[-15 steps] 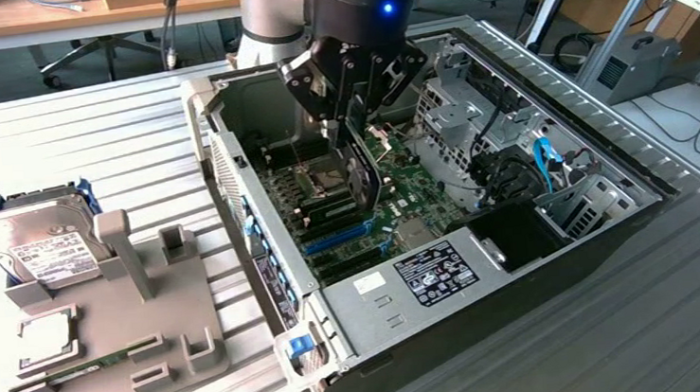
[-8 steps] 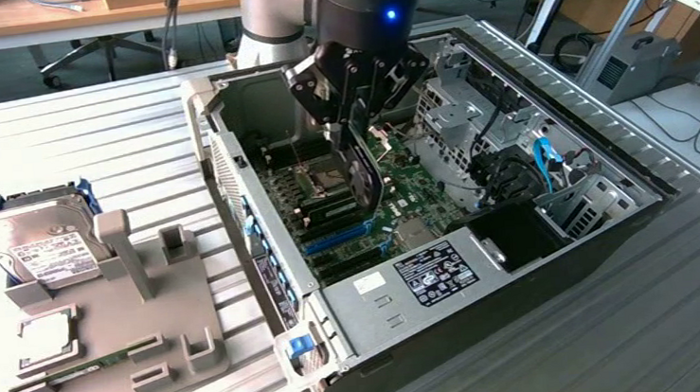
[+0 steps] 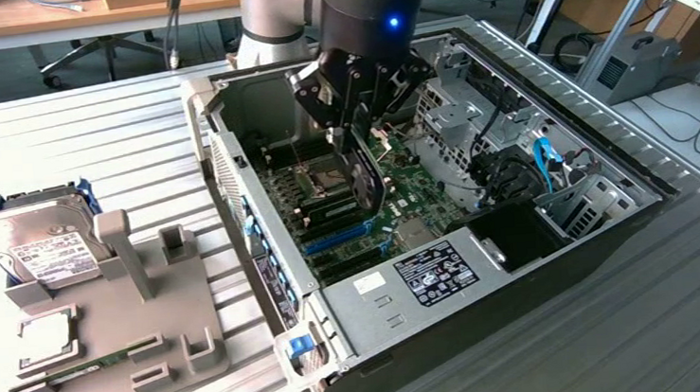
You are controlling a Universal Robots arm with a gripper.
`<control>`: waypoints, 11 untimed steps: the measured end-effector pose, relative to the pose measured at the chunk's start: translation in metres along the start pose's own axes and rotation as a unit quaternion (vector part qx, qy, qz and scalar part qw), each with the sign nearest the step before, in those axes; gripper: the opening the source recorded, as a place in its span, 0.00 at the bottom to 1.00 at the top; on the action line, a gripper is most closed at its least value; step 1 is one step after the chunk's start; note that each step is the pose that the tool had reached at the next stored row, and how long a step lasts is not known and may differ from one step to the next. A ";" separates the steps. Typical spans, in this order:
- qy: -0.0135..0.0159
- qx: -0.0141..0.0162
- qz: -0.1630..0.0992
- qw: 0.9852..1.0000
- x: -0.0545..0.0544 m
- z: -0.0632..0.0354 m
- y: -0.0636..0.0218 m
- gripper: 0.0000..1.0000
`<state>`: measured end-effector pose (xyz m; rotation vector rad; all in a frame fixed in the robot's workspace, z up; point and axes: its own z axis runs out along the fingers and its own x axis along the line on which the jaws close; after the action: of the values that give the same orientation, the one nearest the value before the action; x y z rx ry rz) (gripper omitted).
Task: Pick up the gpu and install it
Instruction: 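Pick up the gpu and move the gpu toward the slot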
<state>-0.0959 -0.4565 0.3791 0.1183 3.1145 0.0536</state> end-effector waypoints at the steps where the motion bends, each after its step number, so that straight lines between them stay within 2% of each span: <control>1: 0.000 0.000 0.000 1.000 0.000 0.0005 0.0000 0.26; 11: 0.000 0.000 0.000 1.000 -0.004 0.0079 0.0000 0.26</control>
<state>-0.0921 -0.4565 0.3713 0.1182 3.1145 0.0535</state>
